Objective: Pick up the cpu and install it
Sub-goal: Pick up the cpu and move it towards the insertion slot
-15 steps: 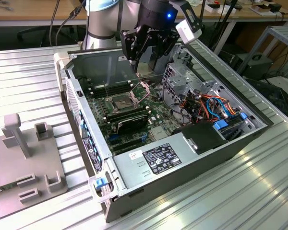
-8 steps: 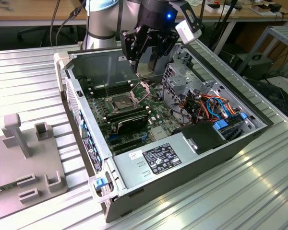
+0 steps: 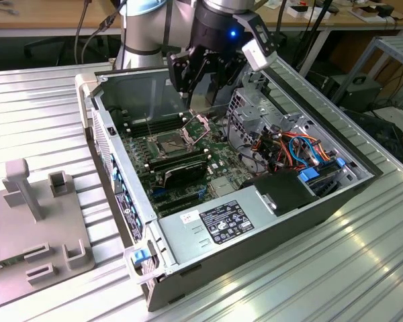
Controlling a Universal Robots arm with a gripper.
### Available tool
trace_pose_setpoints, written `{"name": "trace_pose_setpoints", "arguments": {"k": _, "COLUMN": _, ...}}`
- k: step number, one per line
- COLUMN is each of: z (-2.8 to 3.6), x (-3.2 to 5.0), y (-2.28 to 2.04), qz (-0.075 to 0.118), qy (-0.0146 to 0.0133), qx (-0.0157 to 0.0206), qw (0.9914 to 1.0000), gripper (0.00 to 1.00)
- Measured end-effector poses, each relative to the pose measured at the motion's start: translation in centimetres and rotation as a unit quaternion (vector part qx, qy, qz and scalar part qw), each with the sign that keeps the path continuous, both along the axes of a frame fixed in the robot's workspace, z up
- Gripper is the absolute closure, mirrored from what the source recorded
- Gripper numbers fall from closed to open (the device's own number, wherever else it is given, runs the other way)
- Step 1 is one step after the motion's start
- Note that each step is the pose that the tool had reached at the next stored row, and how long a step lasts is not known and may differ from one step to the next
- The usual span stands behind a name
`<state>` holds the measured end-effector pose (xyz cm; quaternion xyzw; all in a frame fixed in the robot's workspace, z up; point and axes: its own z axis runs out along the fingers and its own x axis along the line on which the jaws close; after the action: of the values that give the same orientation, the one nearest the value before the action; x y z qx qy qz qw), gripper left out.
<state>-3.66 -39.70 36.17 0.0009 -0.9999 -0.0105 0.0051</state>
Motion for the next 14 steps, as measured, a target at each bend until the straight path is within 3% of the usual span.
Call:
{"name": "trace_pose_setpoints", "arguments": {"k": 5, "z": -0.80, "x": 0.00, "y": 0.00, "qz": 0.000, "qy": -0.0001, "qx": 0.0000, "qw": 1.00000, "gripper": 0.45}}
{"name": "trace_pose_setpoints", "arguments": {"k": 14, "z": -0.93, "x": 0.00, "y": 0.04, "qz": 0.000, "qy": 0.0000, "qx": 0.0000, "qw": 1.00000, "gripper": 0.45}}
